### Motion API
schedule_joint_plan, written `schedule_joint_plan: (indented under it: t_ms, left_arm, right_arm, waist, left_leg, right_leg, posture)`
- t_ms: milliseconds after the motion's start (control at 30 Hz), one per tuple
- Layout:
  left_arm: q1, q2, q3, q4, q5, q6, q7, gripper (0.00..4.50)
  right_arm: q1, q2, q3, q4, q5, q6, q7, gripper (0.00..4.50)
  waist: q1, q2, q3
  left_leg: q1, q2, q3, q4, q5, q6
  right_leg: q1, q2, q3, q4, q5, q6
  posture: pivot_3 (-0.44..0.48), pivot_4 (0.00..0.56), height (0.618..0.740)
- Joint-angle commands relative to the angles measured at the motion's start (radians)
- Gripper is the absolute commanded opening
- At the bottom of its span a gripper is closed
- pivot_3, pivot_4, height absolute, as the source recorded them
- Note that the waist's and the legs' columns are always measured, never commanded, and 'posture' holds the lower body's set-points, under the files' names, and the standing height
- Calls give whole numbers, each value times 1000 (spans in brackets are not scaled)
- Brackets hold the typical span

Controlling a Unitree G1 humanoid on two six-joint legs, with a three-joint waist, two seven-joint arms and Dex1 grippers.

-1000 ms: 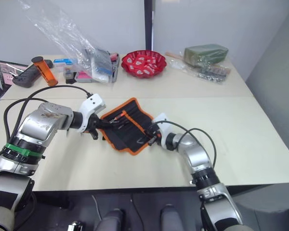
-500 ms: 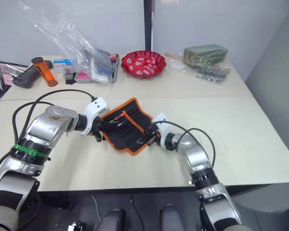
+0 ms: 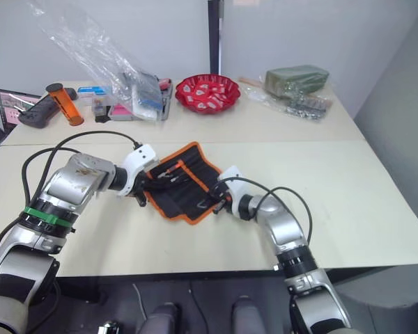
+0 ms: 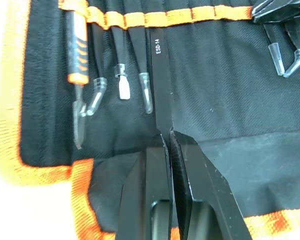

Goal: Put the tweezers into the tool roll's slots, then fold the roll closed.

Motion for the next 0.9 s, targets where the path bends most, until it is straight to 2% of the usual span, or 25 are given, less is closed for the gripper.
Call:
schedule_joint_plan:
  t_ms: [33, 300, 533, 900]
  left_arm:
    - [-32, -3, 22, -18, 6, 3, 7, 0]
    - [-57, -88, 18, 53, 22, -36, 53, 0]
    - [-68, -124, 13, 115, 41, -89, 66, 0]
    - [-156, -262, 34, 393, 73, -280, 117, 0]
  right_arm:
    - [34, -1, 49, 49, -33, 43, 16, 22]
    - [27, 1, 47, 49, -35, 48, 16, 22]
    - [44, 0, 51, 45, -40, 46, 10, 22]
    - [64, 4, 57, 9, -47, 70, 13, 22]
  waist:
    - [0, 0, 0]
    - [0, 0, 0]
    - [0, 0, 0]
    - [3, 0, 0]
  left_leg:
    - [0, 0, 0, 0, 0, 0]
    - [1, 0, 0, 0, 0, 0]
    - [1, 0, 0, 0, 0, 0]
    - [3, 0, 0, 0, 0, 0]
  right_leg:
    - [0, 0, 0, 0, 0, 0]
    - [2, 0, 0, -1, 0, 1]
    - [2, 0, 0, -1, 0, 1]
    - [4, 0, 0, -2, -1, 1]
  posture:
    - [0, 150, 740]
    - [0, 150, 740]
    - [0, 150, 740]
    - [0, 150, 740]
